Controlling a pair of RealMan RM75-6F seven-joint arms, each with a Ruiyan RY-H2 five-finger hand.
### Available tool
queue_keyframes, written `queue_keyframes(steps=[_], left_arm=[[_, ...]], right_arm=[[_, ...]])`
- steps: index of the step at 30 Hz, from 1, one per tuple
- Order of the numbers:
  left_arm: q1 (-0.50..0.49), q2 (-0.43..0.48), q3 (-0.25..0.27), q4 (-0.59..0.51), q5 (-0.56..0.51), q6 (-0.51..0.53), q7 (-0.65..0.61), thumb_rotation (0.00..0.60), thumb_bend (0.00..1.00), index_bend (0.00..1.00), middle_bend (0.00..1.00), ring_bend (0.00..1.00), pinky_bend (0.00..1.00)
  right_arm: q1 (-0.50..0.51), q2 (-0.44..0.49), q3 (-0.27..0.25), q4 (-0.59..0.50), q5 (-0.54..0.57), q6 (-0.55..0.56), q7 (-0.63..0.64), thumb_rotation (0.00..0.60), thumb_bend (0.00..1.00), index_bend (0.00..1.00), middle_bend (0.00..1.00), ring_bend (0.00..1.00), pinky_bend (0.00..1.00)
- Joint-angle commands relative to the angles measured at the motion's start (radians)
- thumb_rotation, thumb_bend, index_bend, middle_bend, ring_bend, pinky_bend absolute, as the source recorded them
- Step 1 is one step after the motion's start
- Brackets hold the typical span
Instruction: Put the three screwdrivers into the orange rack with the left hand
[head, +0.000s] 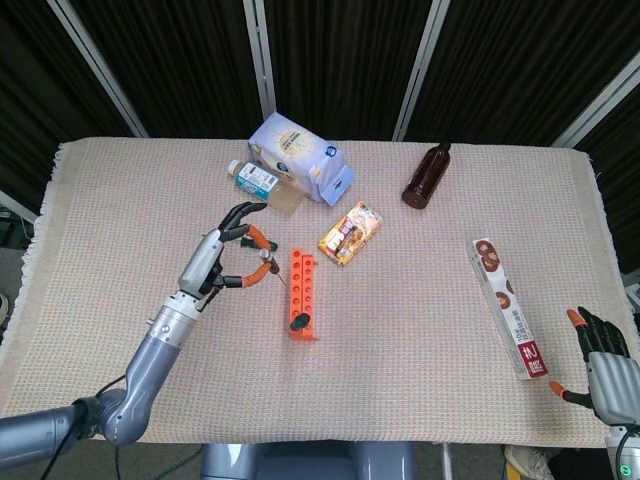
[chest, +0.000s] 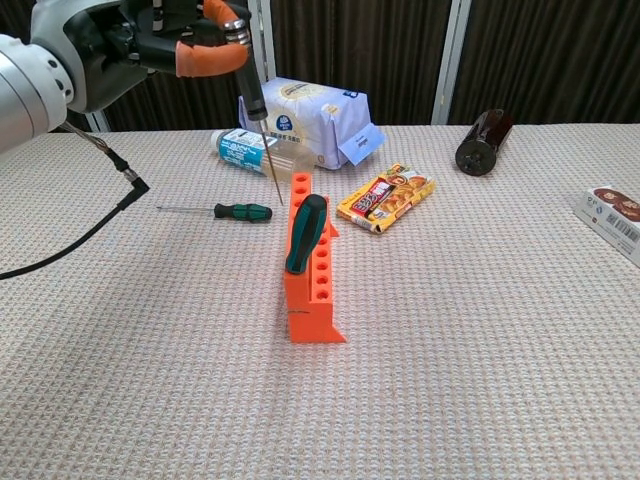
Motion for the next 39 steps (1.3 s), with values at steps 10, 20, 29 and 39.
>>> queue_keyframes(steps=[10, 20, 29, 39], left_arm=[[-0.031, -0.023, 0.006, 0.004, -0.012, -0.020, 0.031, 0.600, 0.50, 0.64, 0.10, 0.00, 0.00], [-0.039, -0.027, 0.011, 0.001, -0.023, -0.022, 0.047, 0.600, 0.50, 0.64, 0.10, 0.00, 0.00], [-0.042, -0.022, 0.012, -0.010, -0.023, -0.022, 0.053, 0.600, 0.50, 0.64, 0.10, 0.00, 0.00], [-0.041, -0.008, 0.026, -0.024, -0.028, -0.036, 0.057, 0.600, 0.50, 0.65, 0.10, 0.00, 0.00]], right_arm=[[-0.008, 0.005, 0.001, 0.004, 0.009, 0.004, 0.006, 0.600, 0.00, 0.04, 0.00, 0.00, 0.03], [-0.009, 0.003, 0.001, 0.009, 0.013, 0.001, 0.012, 0.600, 0.00, 0.04, 0.00, 0.00, 0.03], [-0.012, 0.004, 0.001, 0.016, 0.015, 0.001, 0.019, 0.600, 0.00, 0.04, 0.00, 0.00, 0.03], [-0.012, 0.001, 0.001, 0.021, 0.014, -0.002, 0.024, 0.600, 0.00, 0.04, 0.00, 0.00, 0.03]])
